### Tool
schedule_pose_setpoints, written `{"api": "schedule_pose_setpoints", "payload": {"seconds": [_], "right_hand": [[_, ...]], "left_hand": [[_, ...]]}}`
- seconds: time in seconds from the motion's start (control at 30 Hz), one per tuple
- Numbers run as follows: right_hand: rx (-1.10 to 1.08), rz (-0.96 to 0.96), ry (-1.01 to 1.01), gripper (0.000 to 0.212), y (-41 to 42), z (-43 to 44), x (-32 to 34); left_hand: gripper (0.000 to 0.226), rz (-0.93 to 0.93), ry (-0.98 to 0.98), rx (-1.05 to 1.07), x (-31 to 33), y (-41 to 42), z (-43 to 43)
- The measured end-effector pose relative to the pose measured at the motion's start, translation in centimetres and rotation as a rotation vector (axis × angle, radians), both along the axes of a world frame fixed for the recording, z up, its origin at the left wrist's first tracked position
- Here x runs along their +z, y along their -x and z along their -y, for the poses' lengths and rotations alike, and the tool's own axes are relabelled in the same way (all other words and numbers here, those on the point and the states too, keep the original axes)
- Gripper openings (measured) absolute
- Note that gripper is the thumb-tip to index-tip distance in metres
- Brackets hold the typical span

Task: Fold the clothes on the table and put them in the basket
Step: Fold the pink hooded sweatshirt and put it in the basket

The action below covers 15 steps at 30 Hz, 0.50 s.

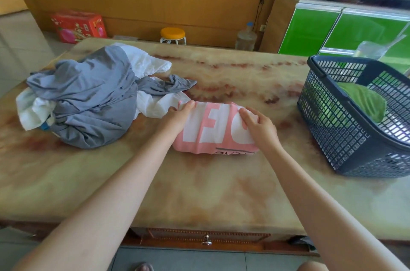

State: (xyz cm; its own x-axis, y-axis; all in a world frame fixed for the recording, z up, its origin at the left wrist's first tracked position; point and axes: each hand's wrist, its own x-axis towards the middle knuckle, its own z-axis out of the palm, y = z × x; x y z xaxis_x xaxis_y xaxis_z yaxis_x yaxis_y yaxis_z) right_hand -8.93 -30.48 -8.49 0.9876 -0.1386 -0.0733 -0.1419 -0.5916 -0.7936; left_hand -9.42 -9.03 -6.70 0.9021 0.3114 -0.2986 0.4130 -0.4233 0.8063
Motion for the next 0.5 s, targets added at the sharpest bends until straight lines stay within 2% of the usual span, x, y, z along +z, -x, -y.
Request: {"api": "schedule_pose_setpoints", "payload": {"seconds": [0.03, 0.13, 0.23, 0.33, 0.43, 0.5], "right_hand": [[0.019, -0.026, 0.022, 0.065, -0.1, -0.1, 0.5], [0.146, -0.159, -0.099, 0.046, -0.4, 1.1, 2.0], [0.308, -0.365, -0.193, 0.055, -0.4, 3.4, 2.7], [0.288, -0.337, -0.285, 0.043, -0.4, 3.0, 2.4], [0.139, -0.239, -0.177, 0.011, -0.7, 0.8, 2.6], [0.11, -0.262, -0.129, 0.013, -1.1, 0.2, 2.7]], "left_hand": [[0.077, -0.007, 0.019, 0.008, -0.1, 0.0, -0.2], [0.07, 0.004, 0.062, -0.017, -0.6, 0.7, -0.8], [0.065, 0.039, 0.277, -0.03, -0.5, 1.2, -0.9], [0.069, 0.089, 0.327, -0.008, -0.4, 1.4, -0.9], [0.072, 0.053, 0.336, 0.091, -1.1, 0.9, -1.2], [0.069, 0.067, 0.361, 0.148, -1.1, 0.8, -1.2]]}}
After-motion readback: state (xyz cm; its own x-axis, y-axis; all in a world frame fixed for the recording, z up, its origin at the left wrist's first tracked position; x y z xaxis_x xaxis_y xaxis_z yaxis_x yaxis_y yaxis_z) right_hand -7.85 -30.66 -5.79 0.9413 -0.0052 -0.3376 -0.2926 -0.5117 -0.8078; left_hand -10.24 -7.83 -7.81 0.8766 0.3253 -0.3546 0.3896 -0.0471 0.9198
